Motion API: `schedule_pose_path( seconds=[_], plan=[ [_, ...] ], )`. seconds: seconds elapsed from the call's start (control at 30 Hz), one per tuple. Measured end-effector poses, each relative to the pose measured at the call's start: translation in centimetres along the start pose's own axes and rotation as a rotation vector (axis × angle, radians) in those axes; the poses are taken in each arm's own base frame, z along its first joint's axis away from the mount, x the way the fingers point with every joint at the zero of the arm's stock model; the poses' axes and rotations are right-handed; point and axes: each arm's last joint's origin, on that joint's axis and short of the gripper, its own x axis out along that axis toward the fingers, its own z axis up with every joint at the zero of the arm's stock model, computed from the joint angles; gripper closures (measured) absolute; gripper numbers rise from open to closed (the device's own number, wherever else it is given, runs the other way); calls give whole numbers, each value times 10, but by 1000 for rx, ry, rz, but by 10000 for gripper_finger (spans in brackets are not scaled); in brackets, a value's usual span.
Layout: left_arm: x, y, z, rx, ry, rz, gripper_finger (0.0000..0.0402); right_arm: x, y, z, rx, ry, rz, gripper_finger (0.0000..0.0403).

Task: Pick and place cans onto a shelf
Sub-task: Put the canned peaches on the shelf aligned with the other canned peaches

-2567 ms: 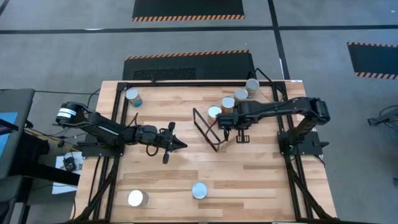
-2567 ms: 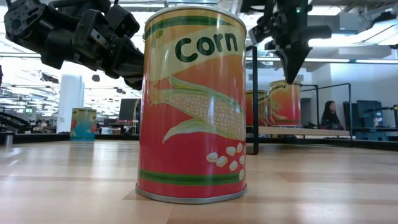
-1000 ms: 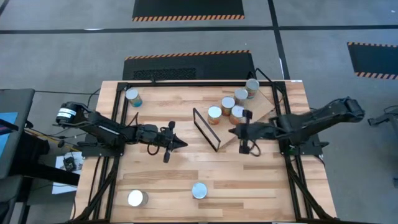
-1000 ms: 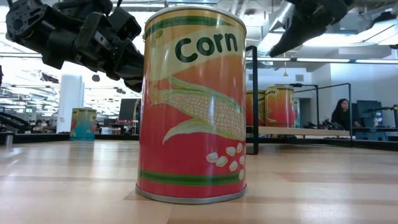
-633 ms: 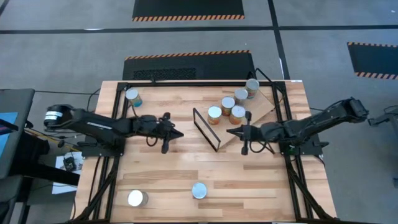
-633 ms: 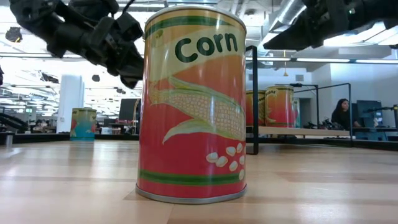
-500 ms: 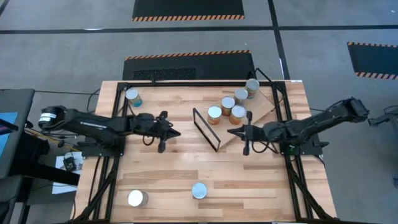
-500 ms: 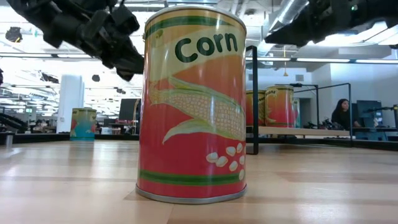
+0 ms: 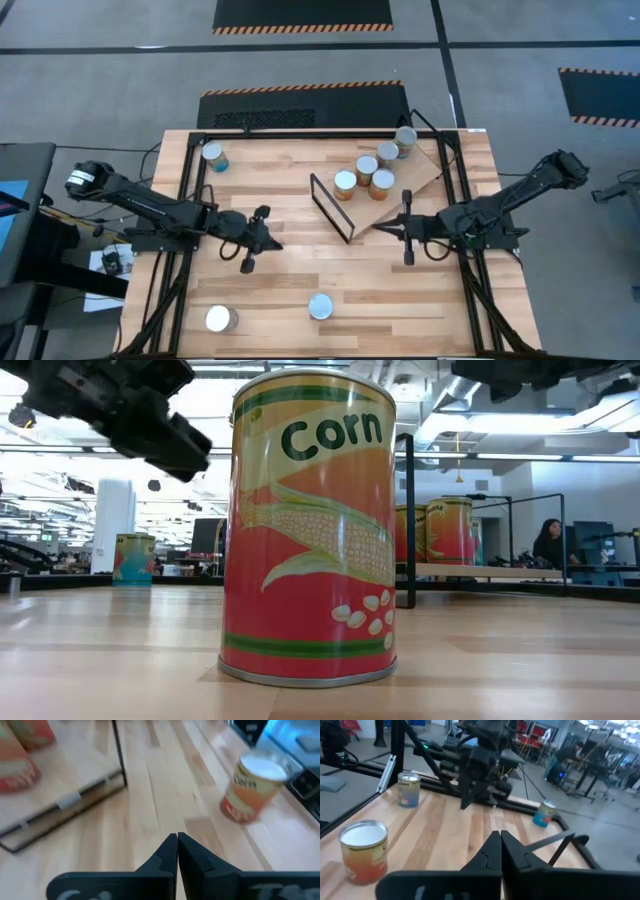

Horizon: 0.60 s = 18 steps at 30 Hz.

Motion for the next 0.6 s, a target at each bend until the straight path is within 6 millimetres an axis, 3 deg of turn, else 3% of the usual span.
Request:
schedule_pose_path(
  seconds=[0.23,0.4,0.6],
  plan=[
    [-13,-31,17,-18,191,45,401,3,-7,3,-64,-34,-39,397],
    [-36,-59,32,-103,322,65,399,6,-14,1,-70,-21,-67,394],
    [-61,-95,46,-254,471,134,368,8,-19,1,-126,-29,-55,394]
  ],
)
